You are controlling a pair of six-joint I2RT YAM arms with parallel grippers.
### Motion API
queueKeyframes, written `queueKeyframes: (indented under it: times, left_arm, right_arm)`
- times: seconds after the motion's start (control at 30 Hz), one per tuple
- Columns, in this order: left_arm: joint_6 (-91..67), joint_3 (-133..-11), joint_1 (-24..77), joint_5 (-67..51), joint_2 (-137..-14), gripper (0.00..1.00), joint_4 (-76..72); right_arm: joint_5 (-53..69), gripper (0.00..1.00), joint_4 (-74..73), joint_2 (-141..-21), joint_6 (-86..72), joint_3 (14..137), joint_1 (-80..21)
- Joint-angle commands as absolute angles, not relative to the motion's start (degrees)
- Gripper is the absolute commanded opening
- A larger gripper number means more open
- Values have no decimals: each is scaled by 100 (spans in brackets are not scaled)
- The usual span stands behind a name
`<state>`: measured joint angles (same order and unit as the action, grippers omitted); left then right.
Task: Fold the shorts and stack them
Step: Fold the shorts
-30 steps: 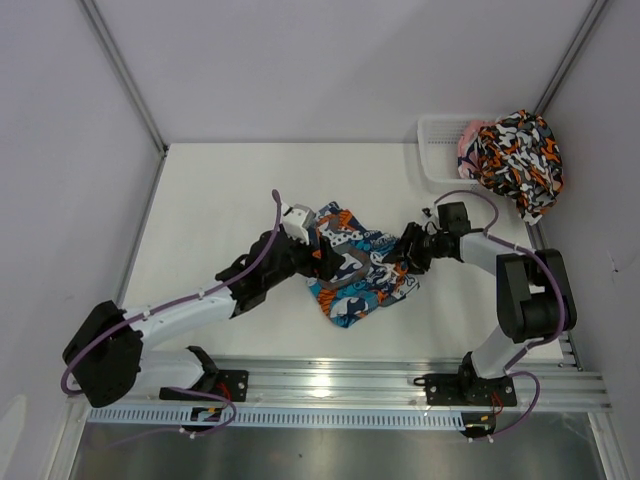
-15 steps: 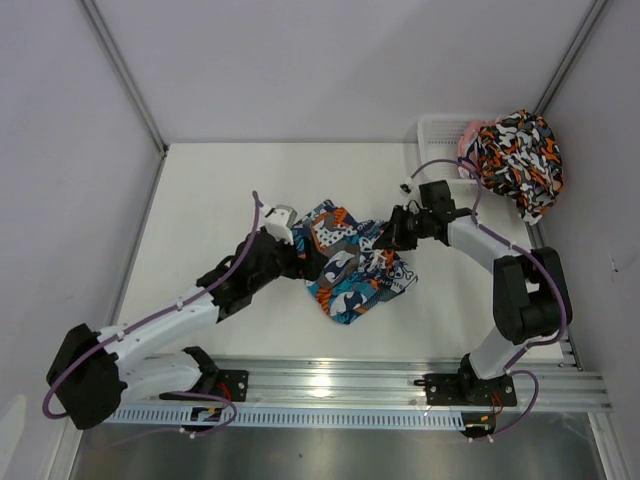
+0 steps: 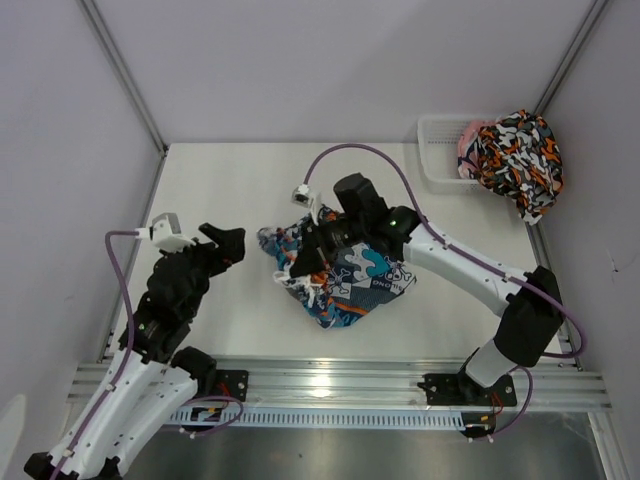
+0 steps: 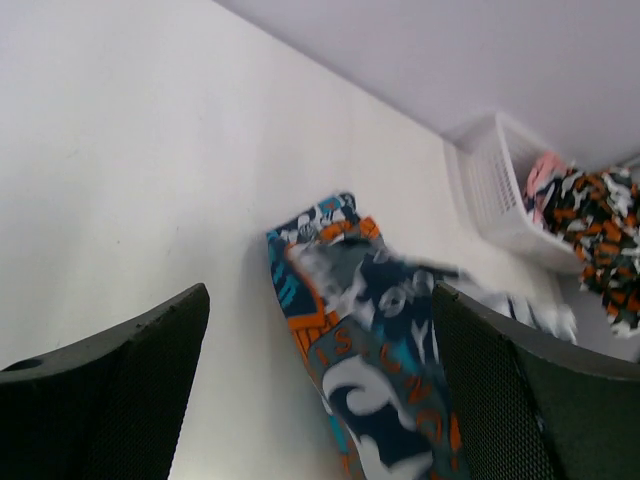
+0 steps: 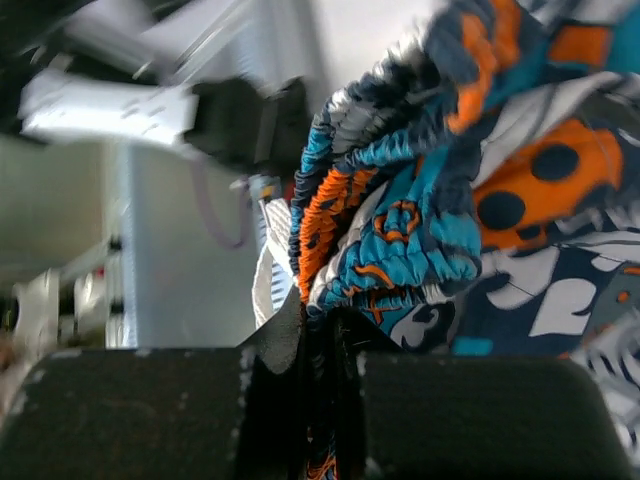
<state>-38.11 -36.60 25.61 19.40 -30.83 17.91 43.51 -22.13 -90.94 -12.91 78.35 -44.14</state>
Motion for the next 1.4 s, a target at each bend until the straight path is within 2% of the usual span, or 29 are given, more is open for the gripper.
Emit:
queueKeyframes:
  times: [0.0, 0.3, 0.53, 0.8, 1.37]
  left_arm:
    - [-4061, -3463, 2417, 2267, -2848, 92, 2145]
    - [-4017, -3235, 2408, 2136, -3278, 92, 1890]
    - [-3938, -3217, 2408, 2276, -3173, 93, 1907]
    - [-3858, -3322, 2400, 2294, -3225, 93, 1969]
    - [-3779, -3147, 2408, 2092, -3357, 93, 1705]
  right_arm:
    - [5053, 1, -2592, -9070, -748, 8358, -4842]
    - [5475, 2, -2672, -9817, -598, 8358, -4343]
    - [5774, 2, -3085, -10248, -211, 8351, -4254]
    - [5651, 2, -2505, -10133, -273, 7761, -4149]
    - [5159, 4, -2584, -11187, 378, 8007, -3498]
